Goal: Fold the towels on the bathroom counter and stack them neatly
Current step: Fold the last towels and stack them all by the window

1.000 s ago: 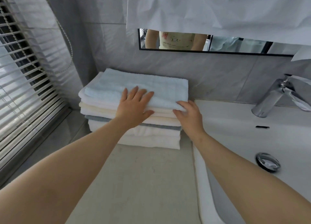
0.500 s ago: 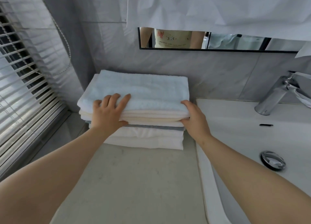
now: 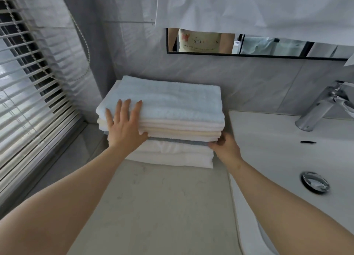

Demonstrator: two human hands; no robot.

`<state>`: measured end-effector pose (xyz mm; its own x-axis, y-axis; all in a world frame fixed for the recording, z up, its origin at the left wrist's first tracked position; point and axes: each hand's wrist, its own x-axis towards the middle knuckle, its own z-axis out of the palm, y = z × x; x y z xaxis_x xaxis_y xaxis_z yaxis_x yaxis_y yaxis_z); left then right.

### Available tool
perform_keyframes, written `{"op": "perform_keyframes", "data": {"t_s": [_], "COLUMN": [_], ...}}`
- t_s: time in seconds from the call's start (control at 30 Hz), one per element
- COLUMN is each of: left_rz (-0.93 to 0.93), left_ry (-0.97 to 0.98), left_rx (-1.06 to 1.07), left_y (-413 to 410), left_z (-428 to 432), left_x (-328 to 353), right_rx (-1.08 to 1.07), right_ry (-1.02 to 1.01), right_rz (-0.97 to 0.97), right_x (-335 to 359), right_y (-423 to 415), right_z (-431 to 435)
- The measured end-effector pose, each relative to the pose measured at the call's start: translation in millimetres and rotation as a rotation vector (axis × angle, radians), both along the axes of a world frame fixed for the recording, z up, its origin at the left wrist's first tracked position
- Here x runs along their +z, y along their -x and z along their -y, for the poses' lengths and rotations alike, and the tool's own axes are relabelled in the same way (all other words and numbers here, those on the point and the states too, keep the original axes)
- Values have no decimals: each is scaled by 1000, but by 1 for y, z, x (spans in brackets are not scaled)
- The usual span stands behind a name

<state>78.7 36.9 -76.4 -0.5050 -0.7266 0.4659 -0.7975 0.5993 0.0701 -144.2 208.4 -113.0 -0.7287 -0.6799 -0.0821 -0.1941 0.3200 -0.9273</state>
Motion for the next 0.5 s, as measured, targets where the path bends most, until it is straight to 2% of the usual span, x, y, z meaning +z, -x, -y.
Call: {"op": "perform_keyframes", "data": {"t_s": [0.03, 0.1, 0.2, 0.27, 0.37, 0.5], "left_rz": [-201, -561, -867, -893, -857, -1036], "left_ry": [-6, -102, -454, -682, -890, -1005], "left_rx": [4, 152, 432, 478, 505, 550], "left_y": [-6, -16, -23, -22, -22, -25], "left_z": [-7, -22, -22, -8, 12, 25], "left_x": [-7, -22, -35, -40, -49, -51], "right_rx": [17, 18, -27, -46, -96, -113], "right_ry": [-23, -79, -115, -113, -98, -120], "right_rz": [66, 143, 190, 202, 204, 314], "right_x": [-4, -12, -20, -23, -29, -30], "right_y": [-2, -4, -4, -4, -4, 0], "right_z": [1, 4, 9, 13, 17, 22]}}
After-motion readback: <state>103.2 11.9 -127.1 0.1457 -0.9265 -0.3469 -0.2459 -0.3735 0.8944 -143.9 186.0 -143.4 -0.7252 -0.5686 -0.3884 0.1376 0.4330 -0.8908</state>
